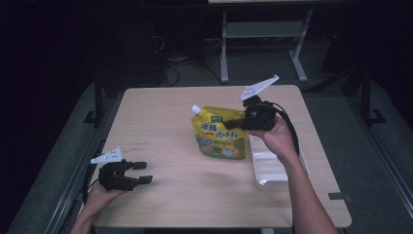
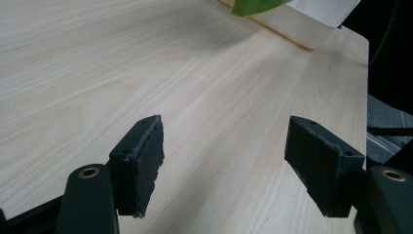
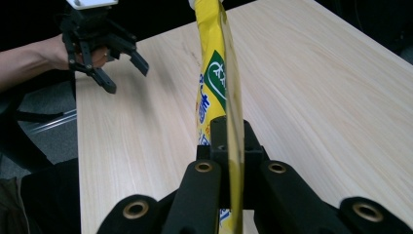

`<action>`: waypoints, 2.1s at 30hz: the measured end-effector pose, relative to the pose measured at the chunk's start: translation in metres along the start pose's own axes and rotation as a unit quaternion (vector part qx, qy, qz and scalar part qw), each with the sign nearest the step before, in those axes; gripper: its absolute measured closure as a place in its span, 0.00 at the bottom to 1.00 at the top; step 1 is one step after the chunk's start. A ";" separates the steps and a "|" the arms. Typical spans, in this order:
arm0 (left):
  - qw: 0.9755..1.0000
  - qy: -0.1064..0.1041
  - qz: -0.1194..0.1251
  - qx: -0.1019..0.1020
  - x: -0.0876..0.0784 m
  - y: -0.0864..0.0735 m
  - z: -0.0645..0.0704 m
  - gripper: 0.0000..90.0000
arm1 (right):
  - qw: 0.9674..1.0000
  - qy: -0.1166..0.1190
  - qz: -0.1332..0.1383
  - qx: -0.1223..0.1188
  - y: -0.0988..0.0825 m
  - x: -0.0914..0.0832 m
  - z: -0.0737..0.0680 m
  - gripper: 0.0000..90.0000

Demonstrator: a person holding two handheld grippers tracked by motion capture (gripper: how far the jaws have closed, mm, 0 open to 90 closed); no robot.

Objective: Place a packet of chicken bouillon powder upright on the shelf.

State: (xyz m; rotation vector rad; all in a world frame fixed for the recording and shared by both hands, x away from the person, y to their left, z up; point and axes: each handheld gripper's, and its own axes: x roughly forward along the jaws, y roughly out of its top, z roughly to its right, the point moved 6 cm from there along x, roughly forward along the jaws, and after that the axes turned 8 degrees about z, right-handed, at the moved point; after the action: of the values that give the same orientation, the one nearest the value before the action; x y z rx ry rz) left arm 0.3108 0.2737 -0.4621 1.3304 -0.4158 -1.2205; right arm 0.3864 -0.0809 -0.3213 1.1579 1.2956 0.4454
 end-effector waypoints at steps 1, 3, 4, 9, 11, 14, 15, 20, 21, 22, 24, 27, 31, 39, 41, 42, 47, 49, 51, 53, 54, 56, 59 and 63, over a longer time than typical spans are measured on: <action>1.000 0.000 0.000 0.000 0.000 0.000 0.000 0.33 | 1.000 0.000 0.000 0.000 0.000 0.000 0.000 1.00; 1.000 0.000 -0.001 0.000 0.000 -0.001 -0.001 0.33 | 1.000 -0.005 0.002 0.001 -0.002 -0.007 0.004 1.00; 1.000 0.000 -0.002 -0.001 0.000 -0.001 -0.001 0.33 | 1.000 -0.008 0.003 0.003 -0.003 -0.010 0.006 1.00; 1.000 0.000 -0.004 0.000 0.002 -0.002 -0.001 0.33 | 1.000 -0.022 0.008 0.010 -0.008 -0.029 0.018 1.00; 1.000 0.000 -0.005 -0.001 0.002 -0.003 -0.001 0.33 | 0.999 -0.030 0.010 0.013 -0.011 -0.040 0.024 1.00; 1.000 0.001 -0.007 -0.004 0.002 -0.004 -0.002 0.33 | 0.999 -0.034 0.011 0.017 -0.013 -0.046 0.028 1.00; 1.000 0.001 -0.008 -0.004 0.002 -0.004 -0.003 0.33 | 0.999 -0.036 0.012 0.018 -0.015 -0.049 0.030 1.00; 1.000 0.003 -0.014 -0.001 0.003 -0.006 -0.003 0.33 | 0.999 -0.045 0.016 0.023 -0.022 -0.061 0.041 1.00; 1.000 0.004 -0.016 0.000 0.003 -0.007 -0.003 0.33 | 0.998 -0.046 0.015 0.026 -0.023 -0.063 0.043 1.00; 1.000 0.005 -0.018 0.000 0.003 -0.008 -0.003 0.33 | 0.998 -0.048 0.015 0.027 -0.024 -0.065 0.044 1.00; 1.000 0.005 -0.019 -0.002 0.004 -0.009 -0.004 0.33 | 0.998 -0.053 0.014 0.027 -0.028 -0.072 0.049 1.00; 1.000 0.005 -0.021 -0.004 0.004 -0.010 -0.005 0.33 | 0.998 -0.059 0.017 0.030 -0.032 -0.079 0.053 1.00; 1.000 0.006 -0.021 -0.006 0.003 -0.010 -0.005 0.33 | 0.997 -0.066 0.021 0.036 -0.040 -0.088 0.057 1.00; 1.000 0.007 -0.018 -0.010 0.005 -0.011 -0.004 0.33 | 0.995 -0.081 0.024 0.046 -0.053 -0.099 0.064 0.99; 1.000 0.007 -0.021 -0.008 0.006 -0.011 -0.005 0.33 | 0.995 -0.083 0.025 0.048 -0.055 -0.103 0.066 0.99; 1.000 0.006 -0.020 -0.009 0.006 -0.011 -0.004 0.33 | 0.995 -0.087 0.026 0.051 -0.057 -0.106 0.068 0.99; 1.000 0.007 -0.025 -0.008 0.007 -0.012 -0.003 0.32 | 0.994 -0.095 0.026 0.053 -0.062 -0.110 0.073 0.99; 1.000 0.007 -0.024 -0.009 0.007 -0.012 -0.003 0.32 | 0.993 -0.098 0.025 0.054 -0.065 -0.111 0.075 0.99; 1.000 0.007 -0.023 -0.010 0.007 -0.012 -0.004 0.32 | 0.993 -0.100 0.024 0.055 -0.068 -0.112 0.077 0.99; 1.000 0.007 -0.023 -0.011 0.007 -0.012 -0.004 0.32 | 0.993 -0.098 0.027 0.059 -0.073 -0.110 0.079 0.99; 1.000 0.008 -0.025 -0.011 0.007 -0.012 -0.004 0.32 | 0.993 -0.098 0.027 0.059 -0.073 -0.110 0.079 0.99; 1.000 0.008 -0.026 -0.010 0.008 -0.012 -0.004 0.32 | 0.993 -0.098 0.030 0.059 -0.075 -0.108 0.081 0.99; 1.000 0.008 -0.026 -0.012 0.008 -0.013 -0.004 0.32 | 0.993 -0.095 0.034 0.062 -0.078 -0.105 0.083 0.99; 1.000 0.008 -0.027 -0.012 0.009 -0.013 -0.003 0.32 | 0.993 -0.093 0.038 0.062 -0.082 -0.102 0.084 0.99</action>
State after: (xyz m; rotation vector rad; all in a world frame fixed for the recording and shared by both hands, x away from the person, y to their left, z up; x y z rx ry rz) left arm 0.3115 0.2703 -0.4778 1.3377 -0.3543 -1.2556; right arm 0.4061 -0.2320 -0.3515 1.3253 1.1325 0.3076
